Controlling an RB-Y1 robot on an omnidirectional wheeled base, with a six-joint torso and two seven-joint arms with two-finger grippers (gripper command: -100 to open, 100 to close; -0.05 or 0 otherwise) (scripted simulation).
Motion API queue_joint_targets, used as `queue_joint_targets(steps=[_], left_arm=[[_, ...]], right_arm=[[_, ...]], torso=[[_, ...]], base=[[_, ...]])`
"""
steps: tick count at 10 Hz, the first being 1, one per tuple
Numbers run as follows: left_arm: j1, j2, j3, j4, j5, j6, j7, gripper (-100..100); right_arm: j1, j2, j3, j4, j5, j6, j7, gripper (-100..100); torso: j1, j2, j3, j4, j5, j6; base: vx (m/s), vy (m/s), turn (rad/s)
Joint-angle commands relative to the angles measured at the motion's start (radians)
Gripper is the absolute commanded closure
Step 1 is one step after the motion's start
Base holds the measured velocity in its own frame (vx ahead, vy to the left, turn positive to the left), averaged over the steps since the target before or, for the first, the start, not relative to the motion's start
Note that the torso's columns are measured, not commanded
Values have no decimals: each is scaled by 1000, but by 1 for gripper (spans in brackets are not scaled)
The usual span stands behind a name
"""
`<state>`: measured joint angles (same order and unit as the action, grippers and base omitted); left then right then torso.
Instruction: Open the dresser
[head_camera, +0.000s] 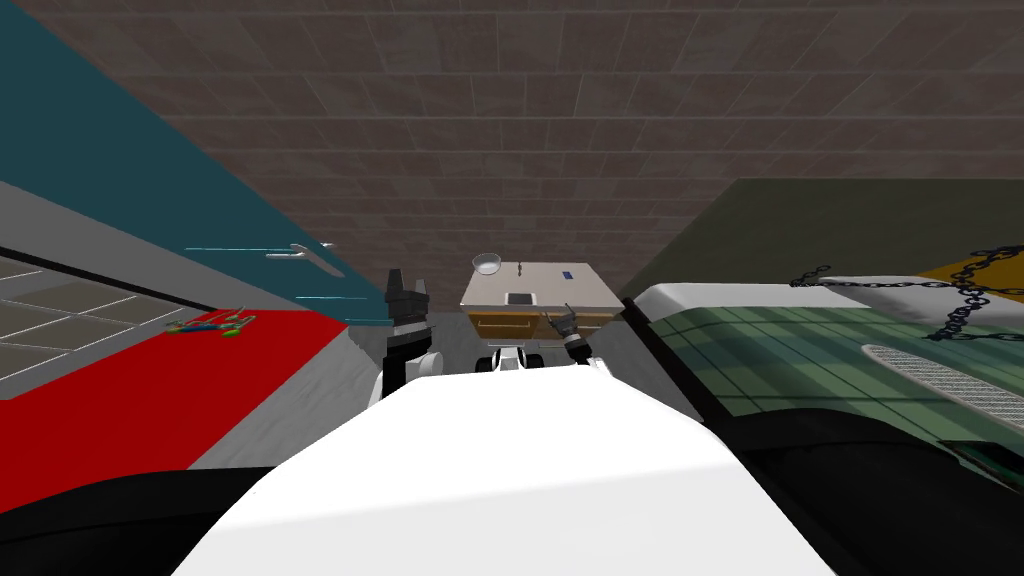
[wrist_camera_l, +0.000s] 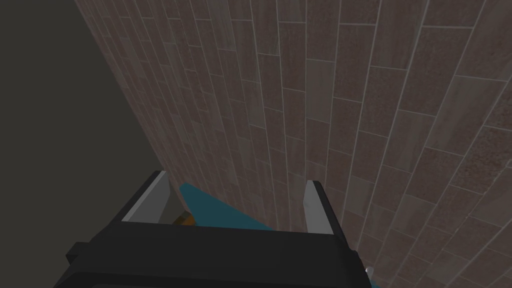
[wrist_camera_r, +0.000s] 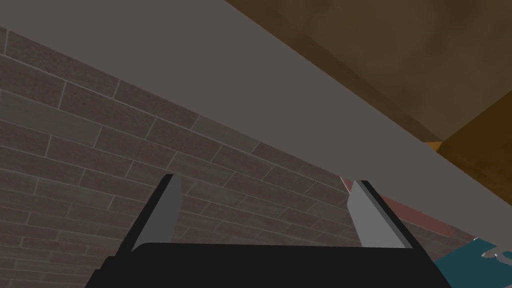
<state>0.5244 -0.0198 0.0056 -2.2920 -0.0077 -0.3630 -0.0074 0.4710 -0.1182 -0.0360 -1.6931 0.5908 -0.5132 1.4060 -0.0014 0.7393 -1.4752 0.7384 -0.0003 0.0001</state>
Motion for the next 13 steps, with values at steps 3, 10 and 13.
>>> queue_joint_targets(steps=[3,10,13], left_arm=[[0,0,0,0,0,0,0,0],[0,0,0,0,0,0,0,0],[0,0,0,0,0,0,0,0]], right_arm=[[-33,-8,-1,66,30,16,114,-100],[-91,-20,-2,183,83,41,308,-100],[-110,-17,-2,223,99,50,371,-100]], torso=[[1,-2,-1,-1,0,0],[3,-2,-1,-1,1,0],[0,-1,0,0,0,0]], base=[[0,89,-87],[-3,110,-105],[-17,105,-91]])
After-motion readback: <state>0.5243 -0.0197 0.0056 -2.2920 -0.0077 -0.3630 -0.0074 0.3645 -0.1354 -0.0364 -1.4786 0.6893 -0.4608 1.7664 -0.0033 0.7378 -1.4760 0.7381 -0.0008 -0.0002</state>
